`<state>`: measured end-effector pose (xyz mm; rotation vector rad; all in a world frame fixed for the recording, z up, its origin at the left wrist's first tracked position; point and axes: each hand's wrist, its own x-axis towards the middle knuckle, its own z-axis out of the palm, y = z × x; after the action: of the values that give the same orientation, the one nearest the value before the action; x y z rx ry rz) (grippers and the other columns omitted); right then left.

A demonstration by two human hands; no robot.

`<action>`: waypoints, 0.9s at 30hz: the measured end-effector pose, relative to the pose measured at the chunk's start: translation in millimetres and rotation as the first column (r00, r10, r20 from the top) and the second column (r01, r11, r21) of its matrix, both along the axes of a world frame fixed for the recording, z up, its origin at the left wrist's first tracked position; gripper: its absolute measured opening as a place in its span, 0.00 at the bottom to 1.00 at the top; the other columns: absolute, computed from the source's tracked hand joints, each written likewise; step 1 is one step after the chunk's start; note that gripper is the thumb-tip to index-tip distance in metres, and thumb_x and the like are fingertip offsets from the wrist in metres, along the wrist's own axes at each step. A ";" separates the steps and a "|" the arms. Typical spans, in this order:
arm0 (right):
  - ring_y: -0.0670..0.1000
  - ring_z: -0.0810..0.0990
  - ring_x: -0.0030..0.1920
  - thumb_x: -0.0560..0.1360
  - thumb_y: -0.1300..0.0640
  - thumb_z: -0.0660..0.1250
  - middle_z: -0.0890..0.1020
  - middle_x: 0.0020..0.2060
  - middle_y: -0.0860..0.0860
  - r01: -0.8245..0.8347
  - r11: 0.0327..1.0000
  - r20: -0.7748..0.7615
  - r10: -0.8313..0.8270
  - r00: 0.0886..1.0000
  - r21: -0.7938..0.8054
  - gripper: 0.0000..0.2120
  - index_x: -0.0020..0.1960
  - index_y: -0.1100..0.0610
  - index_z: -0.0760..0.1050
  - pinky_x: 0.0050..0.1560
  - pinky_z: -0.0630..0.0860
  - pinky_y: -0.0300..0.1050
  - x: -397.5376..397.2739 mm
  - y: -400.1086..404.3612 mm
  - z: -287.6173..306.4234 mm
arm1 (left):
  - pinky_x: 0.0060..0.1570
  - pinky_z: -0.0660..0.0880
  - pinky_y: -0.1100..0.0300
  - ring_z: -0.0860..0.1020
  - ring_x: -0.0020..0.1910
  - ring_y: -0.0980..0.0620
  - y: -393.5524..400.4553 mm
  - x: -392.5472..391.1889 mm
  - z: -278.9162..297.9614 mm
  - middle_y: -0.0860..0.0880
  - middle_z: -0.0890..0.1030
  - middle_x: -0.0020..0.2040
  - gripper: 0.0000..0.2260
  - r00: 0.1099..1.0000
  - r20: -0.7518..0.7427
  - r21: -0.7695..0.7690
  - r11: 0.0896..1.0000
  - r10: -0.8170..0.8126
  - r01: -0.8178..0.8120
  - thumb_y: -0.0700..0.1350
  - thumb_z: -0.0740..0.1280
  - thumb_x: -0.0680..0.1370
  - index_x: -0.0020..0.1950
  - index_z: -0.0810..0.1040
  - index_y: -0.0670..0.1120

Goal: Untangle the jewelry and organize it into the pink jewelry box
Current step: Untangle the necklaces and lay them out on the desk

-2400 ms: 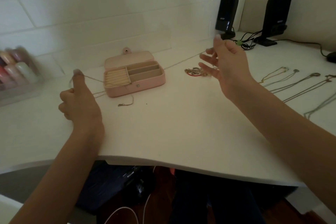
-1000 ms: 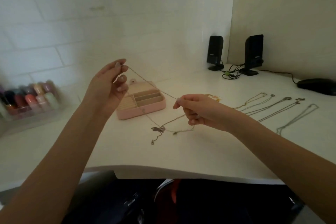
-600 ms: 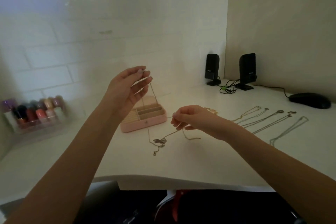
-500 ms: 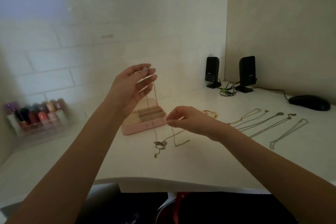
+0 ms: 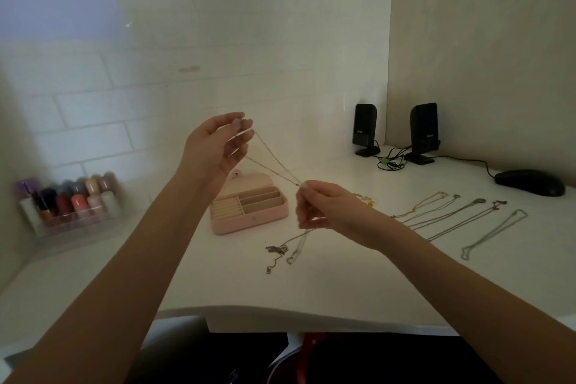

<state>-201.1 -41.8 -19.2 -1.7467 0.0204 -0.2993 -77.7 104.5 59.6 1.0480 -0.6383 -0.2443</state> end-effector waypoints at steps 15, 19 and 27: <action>0.47 0.69 0.32 0.78 0.53 0.61 0.69 0.30 0.49 0.415 0.873 -0.055 -0.442 0.895 -0.257 0.09 0.48 0.54 0.79 0.40 0.75 0.40 -43.5 -97.4 -1.1 | 0.36 0.79 0.66 0.83 0.37 0.56 -8.2 8.0 -69.7 0.49 0.84 0.36 0.05 0.998 -0.020 0.238 0.970 0.057 -0.050 0.35 0.65 0.76 0.47 0.80 0.41; 0.47 0.73 0.38 0.78 0.55 0.62 0.75 0.34 0.47 0.452 0.813 -0.018 -0.492 0.870 -0.366 0.08 0.50 0.54 0.80 0.42 0.74 0.40 -51.9 -122.6 0.2 | 0.36 0.78 0.65 0.83 0.36 0.54 -22.3 3.4 -79.0 0.47 0.84 0.39 0.04 0.996 -0.005 0.312 0.946 0.090 -0.084 0.35 0.66 0.75 0.44 0.80 0.43; 0.48 0.78 0.45 0.76 0.62 0.65 0.82 0.45 0.49 0.480 0.579 0.071 -0.588 0.806 -0.659 0.09 0.45 0.50 0.80 0.52 0.74 0.43 -46.7 -174.5 -16.0 | 0.47 0.77 0.57 0.81 0.39 0.52 -59.8 -11.5 -107.9 0.45 0.83 0.40 0.02 0.992 0.128 0.493 0.867 0.009 -0.071 0.37 0.69 0.74 0.43 0.80 0.42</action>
<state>-247.9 -216.3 -35.2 -2.4486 0.6583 -0.6792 -89.2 44.7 -48.2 1.5836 -0.6788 -0.3199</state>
